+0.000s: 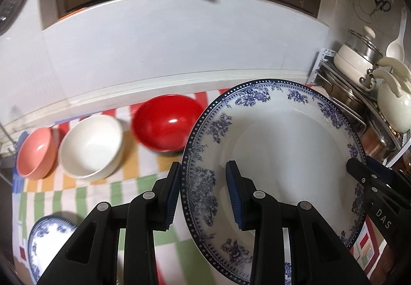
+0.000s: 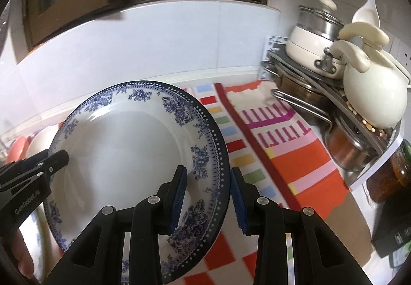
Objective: Organize plates and bowls
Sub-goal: 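Carry the held plate back over the plate stack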
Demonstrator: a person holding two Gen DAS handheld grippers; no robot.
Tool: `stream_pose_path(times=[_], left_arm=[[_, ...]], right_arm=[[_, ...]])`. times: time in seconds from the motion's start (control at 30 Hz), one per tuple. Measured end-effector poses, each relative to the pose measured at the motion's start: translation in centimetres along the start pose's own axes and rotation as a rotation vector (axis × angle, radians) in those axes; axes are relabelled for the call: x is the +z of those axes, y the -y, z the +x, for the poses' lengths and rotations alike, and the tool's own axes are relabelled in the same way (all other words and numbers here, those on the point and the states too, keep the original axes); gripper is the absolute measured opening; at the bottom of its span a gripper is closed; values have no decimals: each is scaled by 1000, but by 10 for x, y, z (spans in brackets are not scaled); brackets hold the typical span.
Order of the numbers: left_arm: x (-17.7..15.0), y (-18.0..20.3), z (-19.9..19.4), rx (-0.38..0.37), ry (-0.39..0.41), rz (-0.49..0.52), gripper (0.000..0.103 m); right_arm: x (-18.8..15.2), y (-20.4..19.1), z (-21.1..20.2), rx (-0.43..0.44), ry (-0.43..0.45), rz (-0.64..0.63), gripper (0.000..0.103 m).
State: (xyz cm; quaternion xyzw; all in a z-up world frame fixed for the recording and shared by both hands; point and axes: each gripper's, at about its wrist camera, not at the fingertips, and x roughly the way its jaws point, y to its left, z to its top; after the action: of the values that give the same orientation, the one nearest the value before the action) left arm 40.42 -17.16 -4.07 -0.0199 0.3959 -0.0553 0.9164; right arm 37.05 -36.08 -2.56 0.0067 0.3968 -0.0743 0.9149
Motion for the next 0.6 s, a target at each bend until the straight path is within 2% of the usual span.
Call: stream_pose_path(times=[0.6], left_arm=[[-56,-96,-68,114,21,-115,35]], right_arm=[[-33,-102,-48,118,20,-127,35]])
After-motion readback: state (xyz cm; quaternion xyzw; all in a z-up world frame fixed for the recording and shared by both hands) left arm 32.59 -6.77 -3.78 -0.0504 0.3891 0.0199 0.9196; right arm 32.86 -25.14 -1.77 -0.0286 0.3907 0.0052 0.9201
